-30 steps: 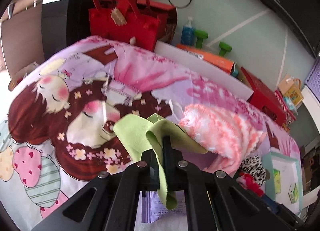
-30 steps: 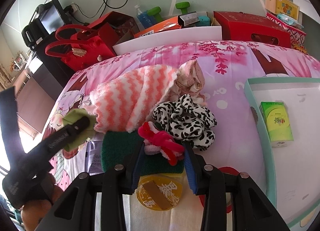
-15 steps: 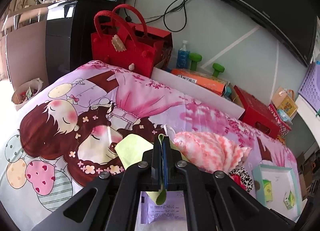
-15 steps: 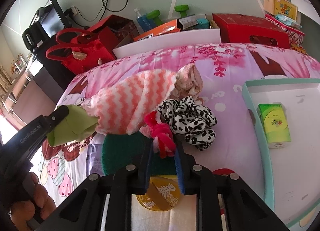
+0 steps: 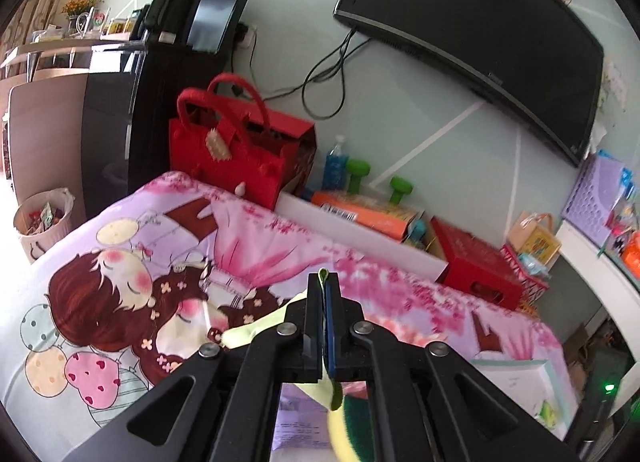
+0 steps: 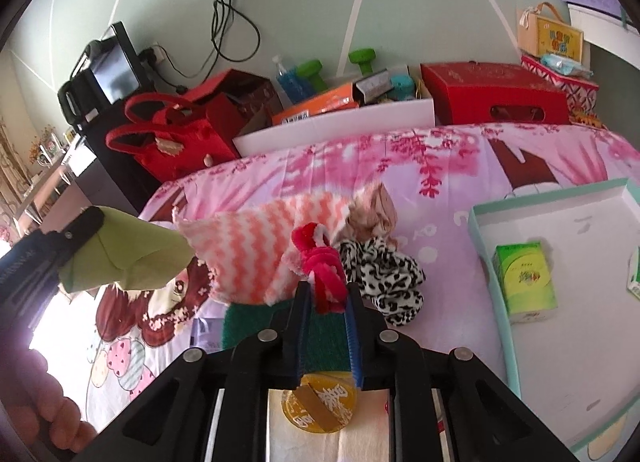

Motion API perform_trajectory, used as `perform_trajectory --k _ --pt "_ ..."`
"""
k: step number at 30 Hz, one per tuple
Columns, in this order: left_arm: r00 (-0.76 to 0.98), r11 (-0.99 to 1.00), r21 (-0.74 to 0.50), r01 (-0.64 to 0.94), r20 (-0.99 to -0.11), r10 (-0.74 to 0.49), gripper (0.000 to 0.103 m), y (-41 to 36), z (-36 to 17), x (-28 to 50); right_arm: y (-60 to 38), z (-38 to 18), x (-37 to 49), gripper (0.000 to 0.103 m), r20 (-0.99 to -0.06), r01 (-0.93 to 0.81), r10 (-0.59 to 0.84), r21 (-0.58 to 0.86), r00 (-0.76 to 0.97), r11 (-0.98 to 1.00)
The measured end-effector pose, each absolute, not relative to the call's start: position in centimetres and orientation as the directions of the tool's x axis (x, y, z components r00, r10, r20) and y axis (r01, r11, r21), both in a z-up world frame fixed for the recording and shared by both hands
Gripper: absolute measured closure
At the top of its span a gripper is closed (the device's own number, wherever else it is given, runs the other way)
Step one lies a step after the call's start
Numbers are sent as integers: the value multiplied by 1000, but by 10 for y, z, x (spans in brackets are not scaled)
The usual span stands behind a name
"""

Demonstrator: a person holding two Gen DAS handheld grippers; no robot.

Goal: Organize soft objects

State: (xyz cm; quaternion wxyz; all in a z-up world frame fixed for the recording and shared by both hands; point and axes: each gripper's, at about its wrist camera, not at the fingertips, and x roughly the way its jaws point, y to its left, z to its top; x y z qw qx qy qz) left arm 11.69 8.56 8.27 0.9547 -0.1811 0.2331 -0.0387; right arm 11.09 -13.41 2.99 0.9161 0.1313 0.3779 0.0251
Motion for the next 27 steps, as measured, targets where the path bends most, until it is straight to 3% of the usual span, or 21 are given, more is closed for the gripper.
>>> perform_trajectory --k 12,20,27 --pt "923 898 -429 96 -298 -241 102 90 119 92 -147 43 103 85 -654 79 126 275 746 958" --pt "902 893 -423 152 -310 -301 102 68 120 95 -165 48 98 85 -648 119 96 279 756 953" --pt "856 876 -418 240 -335 -394 102 30 121 101 -205 52 91 85 -661 255 -45 226 749 940"
